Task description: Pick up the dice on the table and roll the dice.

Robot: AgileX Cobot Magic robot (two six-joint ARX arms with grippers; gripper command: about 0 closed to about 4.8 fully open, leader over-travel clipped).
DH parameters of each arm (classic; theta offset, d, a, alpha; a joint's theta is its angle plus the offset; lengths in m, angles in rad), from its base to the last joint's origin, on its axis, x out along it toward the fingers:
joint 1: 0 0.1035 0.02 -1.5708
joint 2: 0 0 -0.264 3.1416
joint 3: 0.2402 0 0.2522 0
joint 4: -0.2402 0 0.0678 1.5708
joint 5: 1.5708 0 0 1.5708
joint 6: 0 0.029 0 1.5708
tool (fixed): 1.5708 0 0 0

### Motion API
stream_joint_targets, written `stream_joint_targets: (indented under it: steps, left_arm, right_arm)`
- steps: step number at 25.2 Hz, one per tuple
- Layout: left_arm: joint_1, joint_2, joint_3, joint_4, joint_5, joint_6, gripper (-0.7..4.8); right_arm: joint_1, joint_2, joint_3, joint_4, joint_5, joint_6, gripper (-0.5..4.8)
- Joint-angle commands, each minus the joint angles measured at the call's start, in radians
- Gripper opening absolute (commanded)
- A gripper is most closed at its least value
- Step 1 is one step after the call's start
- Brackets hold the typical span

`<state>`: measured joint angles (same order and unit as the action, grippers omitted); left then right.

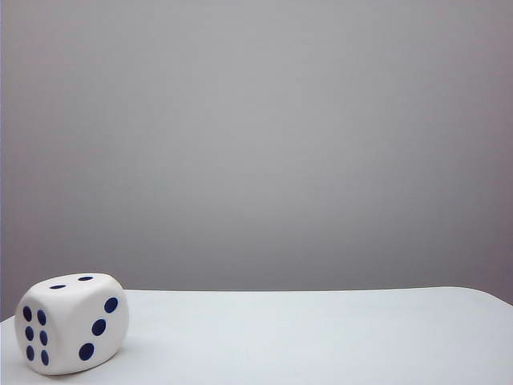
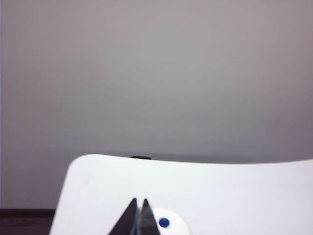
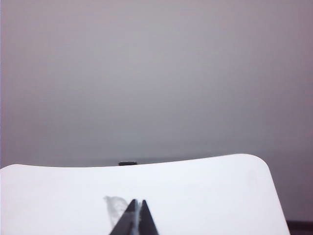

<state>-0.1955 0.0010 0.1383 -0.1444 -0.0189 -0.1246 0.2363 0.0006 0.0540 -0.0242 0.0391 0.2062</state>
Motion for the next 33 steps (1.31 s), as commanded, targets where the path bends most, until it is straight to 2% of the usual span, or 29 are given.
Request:
stream_joint_targets:
  steps: [1, 7, 9, 11, 14, 18, 33]
  left_arm:
    - [0.0, 0.0, -0.032, 0.047, 0.027, 0.006, -0.06]
    - [0.0, 0.0, -0.125, 0.05, 0.023, 0.06, -0.06]
    - [0.0, 0.0, -0.132, 0.016, 0.023, 0.118, -0.06]
    - [0.0, 0.0, -0.132, 0.003, 0.015, 0.142, -0.06]
    - [0.0, 0.0, -0.132, 0.001, 0.014, 0.143, -0.06]
    - [0.0, 0.0, -0.132, 0.0, 0.014, 0.143, -0.06]
    - [0.0, 0.0, -0.132, -0.014, 0.008, 0.143, -0.05]
  right_arm:
    - [-0.001, -0.001, -0.02, 0.026, 0.015, 0.007, -0.07]
    - [-0.016, -0.001, -0.053, -0.065, 0.073, 0.003, -0.06]
    - [-0.024, -0.001, -0.053, -0.095, 0.075, 0.002, -0.05]
    - [-0.025, -0.001, -0.053, -0.11, 0.076, 0.002, -0.05]
    - [-0.025, -0.001, -0.053, -0.123, 0.093, 0.002, -0.06]
    - [-0.025, -0.001, -0.053, -0.132, 0.203, 0.002, -0.06]
    - [-0.024, -0.001, -0.053, -0.135, 0.179, 0.003, -0.04]
